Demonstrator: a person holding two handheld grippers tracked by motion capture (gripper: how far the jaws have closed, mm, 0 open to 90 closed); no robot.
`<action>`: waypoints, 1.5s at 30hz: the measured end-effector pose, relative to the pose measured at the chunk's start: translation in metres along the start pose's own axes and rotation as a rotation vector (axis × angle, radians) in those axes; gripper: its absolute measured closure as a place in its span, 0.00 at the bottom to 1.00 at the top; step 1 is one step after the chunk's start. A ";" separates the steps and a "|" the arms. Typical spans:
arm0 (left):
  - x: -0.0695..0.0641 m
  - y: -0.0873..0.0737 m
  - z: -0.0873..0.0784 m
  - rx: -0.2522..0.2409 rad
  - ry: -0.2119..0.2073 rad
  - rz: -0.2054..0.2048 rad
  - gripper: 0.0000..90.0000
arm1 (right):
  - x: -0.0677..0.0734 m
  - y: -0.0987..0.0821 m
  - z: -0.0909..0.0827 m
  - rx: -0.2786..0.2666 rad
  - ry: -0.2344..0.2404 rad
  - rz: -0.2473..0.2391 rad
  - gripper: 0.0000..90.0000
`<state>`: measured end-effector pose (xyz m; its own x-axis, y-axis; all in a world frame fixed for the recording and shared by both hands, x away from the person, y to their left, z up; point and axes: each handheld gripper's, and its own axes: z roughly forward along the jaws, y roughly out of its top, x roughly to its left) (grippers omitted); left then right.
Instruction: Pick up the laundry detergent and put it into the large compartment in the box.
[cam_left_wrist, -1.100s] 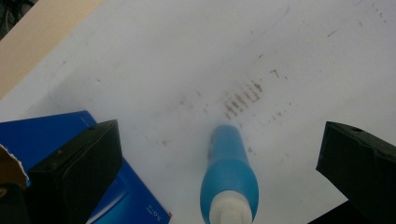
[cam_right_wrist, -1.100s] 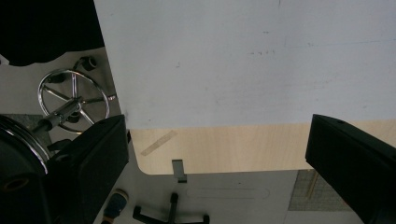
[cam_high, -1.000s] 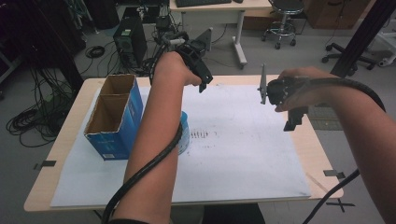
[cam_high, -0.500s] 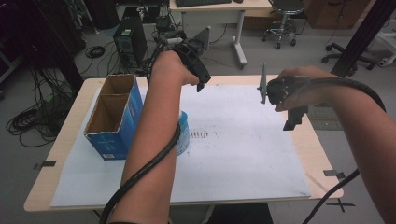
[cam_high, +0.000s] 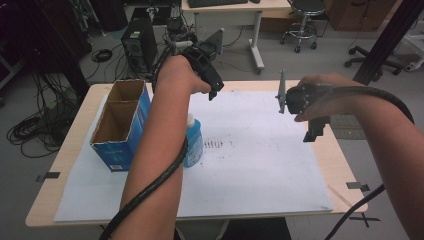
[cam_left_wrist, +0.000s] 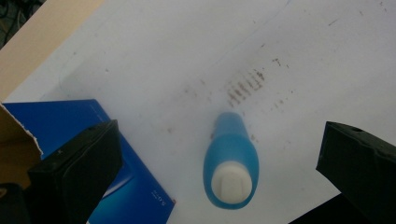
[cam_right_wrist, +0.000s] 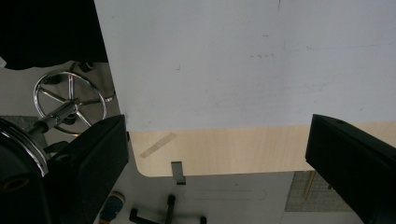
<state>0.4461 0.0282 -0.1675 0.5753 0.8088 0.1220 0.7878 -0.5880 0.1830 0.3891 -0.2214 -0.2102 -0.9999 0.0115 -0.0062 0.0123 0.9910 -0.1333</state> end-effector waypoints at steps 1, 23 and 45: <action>-0.001 -0.002 -0.001 -0.004 0.001 -0.002 0.00 | 0.000 0.000 0.000 -0.001 0.001 0.000 0.07; -0.006 -0.031 0.006 0.031 -0.038 -0.011 0.00 | 0.005 0.008 0.004 -0.001 0.002 -0.013 0.06; -0.008 -0.045 0.040 0.061 -0.073 -0.036 0.00 | 0.010 0.012 0.011 0.000 0.008 -0.026 0.06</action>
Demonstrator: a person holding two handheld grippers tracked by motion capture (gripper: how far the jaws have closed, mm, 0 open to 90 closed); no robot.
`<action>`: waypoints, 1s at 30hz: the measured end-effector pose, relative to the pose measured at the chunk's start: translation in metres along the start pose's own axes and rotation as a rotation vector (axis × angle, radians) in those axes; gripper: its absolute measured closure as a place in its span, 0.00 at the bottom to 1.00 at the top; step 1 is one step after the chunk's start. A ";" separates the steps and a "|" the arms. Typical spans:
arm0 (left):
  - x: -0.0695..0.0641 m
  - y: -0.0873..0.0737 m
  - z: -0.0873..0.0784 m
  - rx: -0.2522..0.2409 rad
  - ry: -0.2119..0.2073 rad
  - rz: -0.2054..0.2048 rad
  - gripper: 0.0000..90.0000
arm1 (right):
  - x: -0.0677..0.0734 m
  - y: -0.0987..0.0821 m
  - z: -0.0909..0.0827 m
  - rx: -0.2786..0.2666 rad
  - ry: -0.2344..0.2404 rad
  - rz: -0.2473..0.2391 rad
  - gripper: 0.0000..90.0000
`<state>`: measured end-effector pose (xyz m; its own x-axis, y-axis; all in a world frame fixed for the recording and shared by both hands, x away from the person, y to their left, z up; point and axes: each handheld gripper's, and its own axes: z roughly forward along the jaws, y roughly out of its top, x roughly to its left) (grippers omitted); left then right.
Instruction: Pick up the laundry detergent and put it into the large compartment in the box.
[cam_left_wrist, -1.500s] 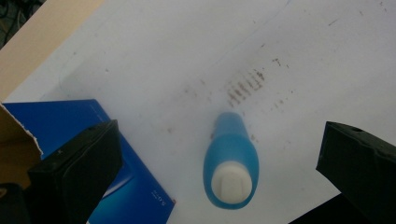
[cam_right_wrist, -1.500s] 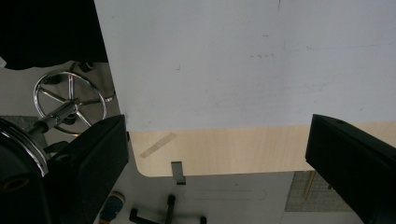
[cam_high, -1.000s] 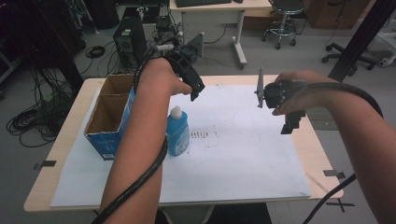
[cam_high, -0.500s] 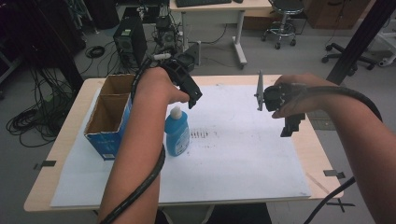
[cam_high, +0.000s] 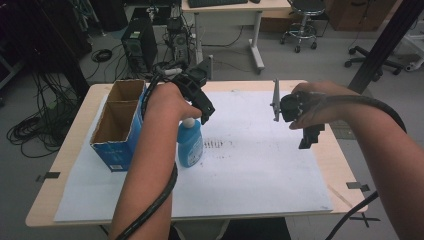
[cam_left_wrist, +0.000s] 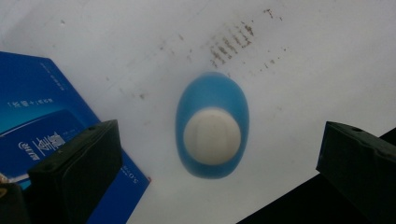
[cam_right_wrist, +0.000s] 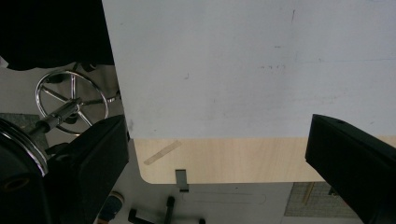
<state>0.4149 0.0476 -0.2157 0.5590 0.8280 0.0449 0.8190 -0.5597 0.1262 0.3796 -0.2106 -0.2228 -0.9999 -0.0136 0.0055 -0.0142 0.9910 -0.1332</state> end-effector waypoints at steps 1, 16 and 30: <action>0.000 0.000 0.002 0.005 -0.002 0.004 0.00 | 0.000 0.000 0.000 0.000 0.001 -0.003 0.07; 0.006 -0.002 0.020 0.011 -0.016 -0.007 0.00 | -0.002 0.001 0.006 0.001 0.010 -0.002 0.07; 0.009 -0.006 0.038 0.014 -0.026 -0.011 0.00 | -0.004 0.005 0.012 -0.002 0.017 -0.011 0.07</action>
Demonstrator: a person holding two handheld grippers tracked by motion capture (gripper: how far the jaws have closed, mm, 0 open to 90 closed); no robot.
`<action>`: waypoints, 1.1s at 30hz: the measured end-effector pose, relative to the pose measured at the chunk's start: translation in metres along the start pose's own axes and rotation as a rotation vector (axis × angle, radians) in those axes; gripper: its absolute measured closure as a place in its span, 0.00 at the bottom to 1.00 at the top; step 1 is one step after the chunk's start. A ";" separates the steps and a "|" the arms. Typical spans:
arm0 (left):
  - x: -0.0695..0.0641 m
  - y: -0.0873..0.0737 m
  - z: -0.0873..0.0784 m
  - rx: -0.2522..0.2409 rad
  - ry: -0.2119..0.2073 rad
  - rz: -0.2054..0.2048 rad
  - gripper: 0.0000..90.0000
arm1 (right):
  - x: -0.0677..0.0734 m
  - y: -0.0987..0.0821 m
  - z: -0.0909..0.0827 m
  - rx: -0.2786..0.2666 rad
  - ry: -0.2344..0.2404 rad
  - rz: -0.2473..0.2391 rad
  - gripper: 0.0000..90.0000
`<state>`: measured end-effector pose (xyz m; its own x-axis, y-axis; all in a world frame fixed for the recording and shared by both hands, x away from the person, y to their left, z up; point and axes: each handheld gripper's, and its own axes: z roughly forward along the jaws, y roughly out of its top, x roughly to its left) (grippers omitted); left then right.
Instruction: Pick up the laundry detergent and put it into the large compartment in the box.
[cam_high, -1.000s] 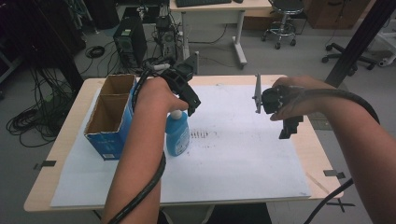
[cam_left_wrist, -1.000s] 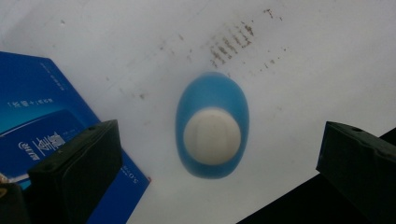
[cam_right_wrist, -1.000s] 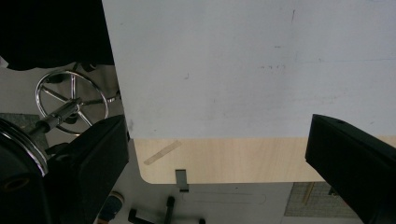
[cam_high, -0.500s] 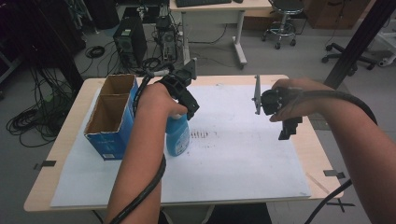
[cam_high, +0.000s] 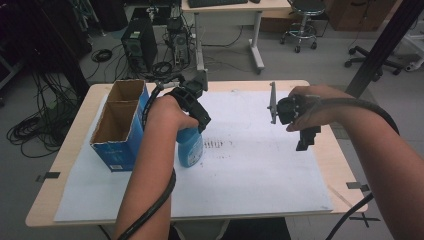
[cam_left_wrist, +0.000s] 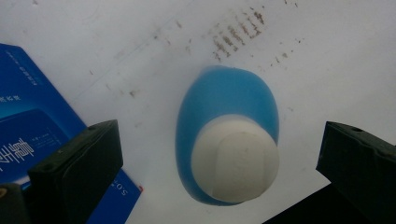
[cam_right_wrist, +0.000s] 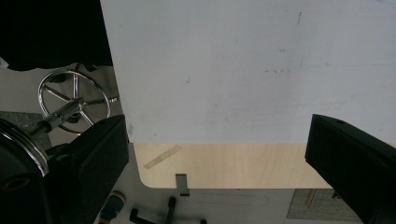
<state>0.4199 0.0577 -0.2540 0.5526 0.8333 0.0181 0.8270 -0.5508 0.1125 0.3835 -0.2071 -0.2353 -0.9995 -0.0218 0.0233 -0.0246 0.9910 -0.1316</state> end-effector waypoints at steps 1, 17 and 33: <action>0.000 0.000 0.001 -0.003 -0.001 -0.002 0.00 | 0.000 0.000 0.000 -0.001 0.000 -0.006 0.07; -0.002 -0.002 0.018 0.009 -0.010 0.000 0.00 | 0.001 -0.001 0.005 0.000 0.003 -0.001 0.07; -0.003 -0.002 0.031 0.019 -0.003 0.000 0.02 | 0.000 -0.001 0.010 0.001 0.011 -0.004 0.07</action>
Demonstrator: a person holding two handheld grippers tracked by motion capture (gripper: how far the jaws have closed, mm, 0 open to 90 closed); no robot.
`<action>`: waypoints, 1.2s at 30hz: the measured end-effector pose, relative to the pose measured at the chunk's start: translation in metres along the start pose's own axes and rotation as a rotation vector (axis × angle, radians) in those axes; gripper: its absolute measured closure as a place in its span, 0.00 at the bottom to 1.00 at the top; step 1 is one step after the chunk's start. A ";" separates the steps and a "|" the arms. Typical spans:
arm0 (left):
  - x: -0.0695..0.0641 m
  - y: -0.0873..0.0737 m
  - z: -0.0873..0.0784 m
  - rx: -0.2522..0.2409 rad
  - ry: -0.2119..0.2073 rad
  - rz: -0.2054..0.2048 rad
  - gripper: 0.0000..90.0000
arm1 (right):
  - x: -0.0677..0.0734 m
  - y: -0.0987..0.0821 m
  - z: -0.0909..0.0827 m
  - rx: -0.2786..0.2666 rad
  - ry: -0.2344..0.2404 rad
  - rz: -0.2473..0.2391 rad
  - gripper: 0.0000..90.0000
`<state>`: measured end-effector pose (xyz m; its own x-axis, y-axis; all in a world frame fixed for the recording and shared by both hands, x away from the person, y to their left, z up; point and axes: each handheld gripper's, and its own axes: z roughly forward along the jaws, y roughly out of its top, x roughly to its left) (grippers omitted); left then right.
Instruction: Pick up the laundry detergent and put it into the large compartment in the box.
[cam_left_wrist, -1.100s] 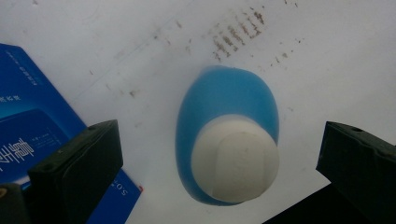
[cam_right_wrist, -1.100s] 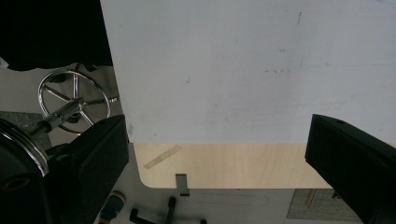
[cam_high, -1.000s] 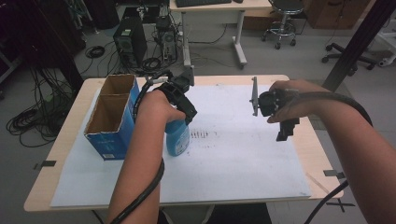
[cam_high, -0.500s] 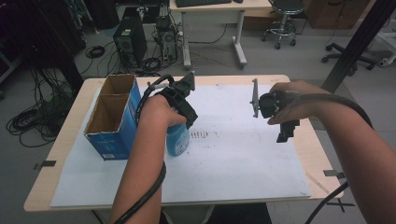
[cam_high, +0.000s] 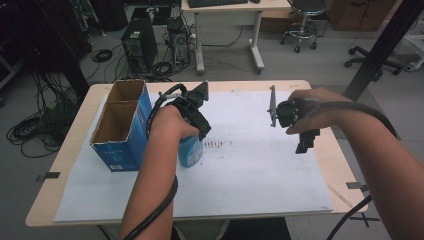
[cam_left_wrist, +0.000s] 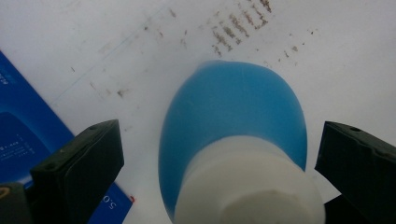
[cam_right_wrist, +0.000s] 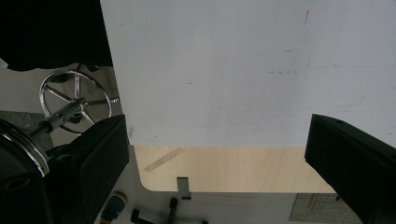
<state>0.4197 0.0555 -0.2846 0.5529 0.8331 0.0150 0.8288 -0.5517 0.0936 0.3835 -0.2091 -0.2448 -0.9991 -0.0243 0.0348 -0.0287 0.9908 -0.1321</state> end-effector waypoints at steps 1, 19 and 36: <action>0.000 0.000 0.000 -0.005 0.006 0.003 0.02 | 0.000 0.000 0.000 -0.001 0.000 -0.001 0.07; 0.000 -0.001 0.002 0.003 0.009 0.002 0.17 | -0.001 0.001 0.003 0.002 0.002 -0.001 0.07; -0.002 0.001 0.006 0.010 0.023 0.005 0.28 | -0.001 0.001 0.008 0.000 0.008 0.000 0.07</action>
<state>0.4198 0.0532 -0.2906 0.5547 0.8312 0.0378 0.8271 -0.5558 0.0830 0.3841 -0.2094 -0.2529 -0.9988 -0.0233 0.0430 -0.0288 0.9909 -0.1316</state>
